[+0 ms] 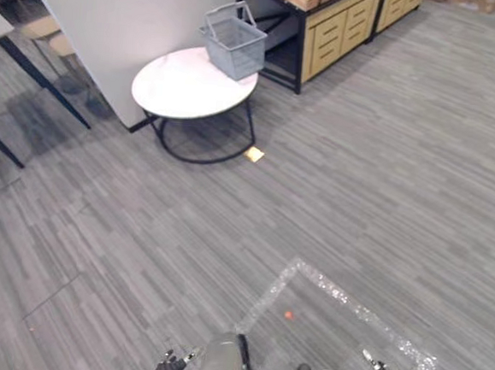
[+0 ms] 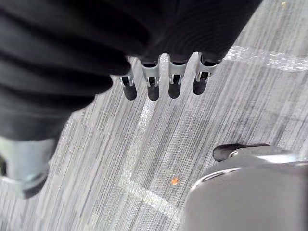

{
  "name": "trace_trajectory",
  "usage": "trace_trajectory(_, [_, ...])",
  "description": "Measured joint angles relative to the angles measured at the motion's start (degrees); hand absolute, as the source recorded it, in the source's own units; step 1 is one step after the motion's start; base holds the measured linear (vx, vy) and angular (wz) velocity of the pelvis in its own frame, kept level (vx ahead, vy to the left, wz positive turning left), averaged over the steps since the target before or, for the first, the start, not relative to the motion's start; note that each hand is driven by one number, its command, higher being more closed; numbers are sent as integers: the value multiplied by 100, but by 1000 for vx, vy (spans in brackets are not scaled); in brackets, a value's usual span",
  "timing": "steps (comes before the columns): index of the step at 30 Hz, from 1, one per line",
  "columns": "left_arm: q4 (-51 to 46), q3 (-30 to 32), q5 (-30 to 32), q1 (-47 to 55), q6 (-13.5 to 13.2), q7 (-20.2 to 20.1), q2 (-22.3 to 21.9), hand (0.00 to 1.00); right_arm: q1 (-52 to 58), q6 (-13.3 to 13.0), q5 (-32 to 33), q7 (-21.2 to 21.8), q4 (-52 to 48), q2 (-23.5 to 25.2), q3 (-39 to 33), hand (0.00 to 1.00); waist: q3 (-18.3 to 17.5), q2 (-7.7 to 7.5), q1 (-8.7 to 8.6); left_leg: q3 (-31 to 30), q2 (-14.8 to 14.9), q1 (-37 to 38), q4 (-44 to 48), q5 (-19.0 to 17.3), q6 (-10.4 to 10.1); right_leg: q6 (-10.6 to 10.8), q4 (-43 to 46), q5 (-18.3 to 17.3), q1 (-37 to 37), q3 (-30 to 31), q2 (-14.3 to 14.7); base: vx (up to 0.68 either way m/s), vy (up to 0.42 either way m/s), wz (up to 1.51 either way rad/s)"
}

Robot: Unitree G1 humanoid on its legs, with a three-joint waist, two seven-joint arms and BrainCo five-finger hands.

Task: Pick vegetable in the basket

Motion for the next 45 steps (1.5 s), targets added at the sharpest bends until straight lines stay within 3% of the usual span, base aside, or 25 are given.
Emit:
trace_trajectory(4, [-4,64,3,133,-4,17,-139,0,-110,-39,-1,-5,-244,66,436,0,-10,35,81,-8,-40,27,-2672,730,-50,211,-138,-234,194,119,2,274,97,-18])
trace_trajectory(7, [18,141,11,282,-1,41,-254,0,-116,-51,-13,-3,-262,66,495,0,-50,215,245,-3,170,27,-3308,874,-81,423,-115,-617,526,397,68,528,289,-41])
trace_trajectory(8, [80,196,21,351,7,38,-222,0,-113,-49,-17,-2,-240,115,482,0,-78,137,294,-6,148,22,-3096,1413,35,502,-106,-822,674,532,-68,538,344,-66])
trace_trajectory(10, [117,214,57,429,7,33,-73,0,-118,-48,-18,11,-100,237,476,0,-310,-196,366,125,-155,-68,-2740,1388,224,474,-11,-889,635,745,-443,442,236,-35])
trace_trajectory(11, [111,207,79,400,4,44,40,0,-123,-56,-22,12,-94,288,430,0,-438,-387,344,214,-395,-140,-2612,1160,350,557,371,-758,351,953,-678,591,257,8])
trace_trajectory(13, [125,205,235,319,37,38,93,0,-108,-58,-27,15,14,274,271,0,-463,-461,246,273,-636,24,-2395,906,624,783,1310,-436,106,1238,-826,726,307,27])
trace_trajectory(15, [109,133,281,329,51,24,116,0,-38,-46,-48,23,114,266,206,0,-470,-445,190,288,-771,707,-2431,400,662,1331,2970,877,-326,1312,-859,621,258,6])
trace_trajectory(17, [91,-114,285,338,51,-6,215,0,75,-64,-36,70,65,288,205,0,-464,-421,138,266,-840,1286,-2630,115,676,1689,4158,1822,-732,1154,-958,471,189,0])
trace_trajectory(18, [92,-182,286,336,53,-16,252,0,74,-69,-35,88,44,284,207,0,-482,-448,92,261,-874,1452,-2662,33,686,1641,4610,1791,-914,1022,-1041,497,148,-1])
trace_trajectory(19, [69,-243,287,303,51,-27,288,0,80,-75,-24,108,-25,270,202,0,-490,-469,37,250,-949,1819,-2787,-84,698,1368,5279,1600,-1273,722,-1163,487,93,-2])
trace_trajectory(21, [53,-369,306,185,47,-26,316,0,91,-95,-20,114,-50,230,20,0,-447,-410,-12,227,-962,2434,-3058,-215,690,1163,5547,950,-1642,209,-1229,524,45,-1])
trace_trajectory(23, [31,-379,281,-36,42,-14,254,0,82,-115,-19,117,-54,149,-142,0,-390,-306,-145,135,-897,3013,-3263,-387,675,680,4851,213,-1998,-533,-1230,460,-59,23])
trace_trajectory(25, [-2,-372,281,-205,41,-10,182,0,109,-109,-19,115,-54,120,-225,0,-328,-208,-239,47,-777,3282,-3321,-529,620,532,3743,125,-2279,-844,-1134,455,-145,37])
trace_trajectory(27, [-7,-370,281,-420,33,12,53,0,187,-107,-19,86,-178,115,-255,0,-261,-97,-289,-66,-592,3467,-3371,-715,419,695,2322,280,-2513,-764,-996,462,-220,43])
trace_trajectory(29, [-3,-369,281,-589,29,41,-57,0,315,-81,-20,28,-172,143,-281,0,-198,-100,-289,-195,-398,3743,-3443,-1005,115,836,265,972,-2624,-363,-1033,538,-316,40])
trace_trajectory(31, [0,-238,284,-610,8,55,-151,0,382,-49,-21,12,-178,169,-299,0,-147,-121,-280,-297,-241,4035,-3511,-1306,108,1004,153,1425,-2669,-244,-1103,588,-370,29])
trace_trajectory(32, [56,-91,291,-579,-7,52,-264,0,404,-46,-45,10,-218,140,-354,0,-152,-16,-296,-308,-85,4162,-3419,-1328,167,985,979,1541,-2939,-297,-1008,726,-478,15])
trace_trajectory(33, [96,-76,318,-608,-12,47,-406,0,365,-44,-78,16,-205,124,-464,0,-124,51,-262,-328,100,4140,-3094,-1079,96,545,1729,1247,-3166,-307,-932,615,-401,4])
trace_trajectory(34, [102,-74,332,-597,-12,49,-441,0,352,-44,-78,14,-205,118,-488,0,-126,92,-256,-347,167,4121,-2997,-1025,67,475,1798,1157,-3163,-324,-888,602,-436,-6])
trace_trajectory(35, [112,-50,415,-570,-14,46,-508,0,317,-41,-81,14,-205,106,-581,0,-166,221,-267,-517,382,3958,-2578,-719,12,403,1919,863,-3054,-479,-735,586,-417,7])
trace_trajectory(37, [104,-43,446,-569,-6,28,-507,0,341,-36,-90,28,-146,105,-637,0,-161,226,-291,-906,576,3465,-1432,107,-160,346,1803,575,-2624,-696,-632,572,-387,32])
trace_trajectory(38, [66,-42,447,-578,-2,4,-478,0,391,3,-92,18,-101,119,-640,0,-148,212,-290,-1143,681,2941,-356,861,-544,287,1598,425,-2205,-863,-615,553,-295,45])
trace_trajectory(39, [23,-42,446,-577,-5,-8,-442,0,402,15,-92,13,-98,98,-619,0,-108,146,-265,-1086,743,2557,526,958,-675,262,1441,360,-1897,-915,-606,542,-262,41])
trace_trajectory(41, [2,37,403,-482,-2,-10,-351,0,339,35,-86,7,-99,50,-624,0,-86,125,-246,-313,952,1989,1819,781,-527,174,968,330,-1065,-1052,-578,435,-153,20])
trace_trajectory(45, [-27,383,349,-386,-88,-4,-375,0,195,43,-83,-3,-128,44,-634,0,-87,125,-128,626,967,1148,1701,130,-279,279,3,379,91,-1356,-573,429,-66,36])
